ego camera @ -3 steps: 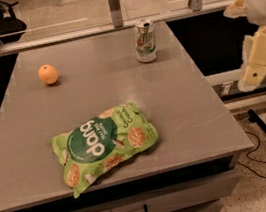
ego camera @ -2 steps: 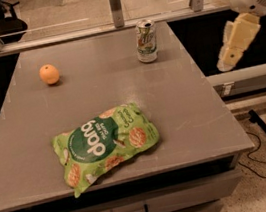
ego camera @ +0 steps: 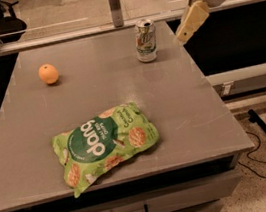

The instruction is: Knock 7up can over

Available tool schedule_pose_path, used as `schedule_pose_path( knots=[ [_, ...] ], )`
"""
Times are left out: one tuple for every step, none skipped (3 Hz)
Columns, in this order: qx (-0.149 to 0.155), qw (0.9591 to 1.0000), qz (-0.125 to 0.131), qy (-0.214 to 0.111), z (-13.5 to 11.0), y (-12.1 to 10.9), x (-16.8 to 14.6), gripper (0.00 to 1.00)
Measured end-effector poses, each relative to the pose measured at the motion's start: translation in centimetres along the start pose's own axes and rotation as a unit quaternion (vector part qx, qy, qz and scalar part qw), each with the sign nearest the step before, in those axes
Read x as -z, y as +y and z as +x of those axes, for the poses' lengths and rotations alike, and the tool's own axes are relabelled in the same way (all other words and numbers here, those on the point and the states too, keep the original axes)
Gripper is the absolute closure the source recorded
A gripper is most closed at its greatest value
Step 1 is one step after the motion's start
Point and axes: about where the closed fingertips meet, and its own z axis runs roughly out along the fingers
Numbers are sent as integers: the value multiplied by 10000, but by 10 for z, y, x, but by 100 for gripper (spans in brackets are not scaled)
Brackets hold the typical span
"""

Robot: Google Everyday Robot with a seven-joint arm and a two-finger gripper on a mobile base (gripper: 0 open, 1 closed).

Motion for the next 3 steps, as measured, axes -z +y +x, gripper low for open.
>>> schedule_pose_path(
  knots=[
    [-486,9971,-168,-563,-13,-23,-40,0],
    [-1001,9896,-457,-927,-20,-27,-74,0],
    [-1281,9831,-749,-1072,-24,-17,-97,0]
  ],
)
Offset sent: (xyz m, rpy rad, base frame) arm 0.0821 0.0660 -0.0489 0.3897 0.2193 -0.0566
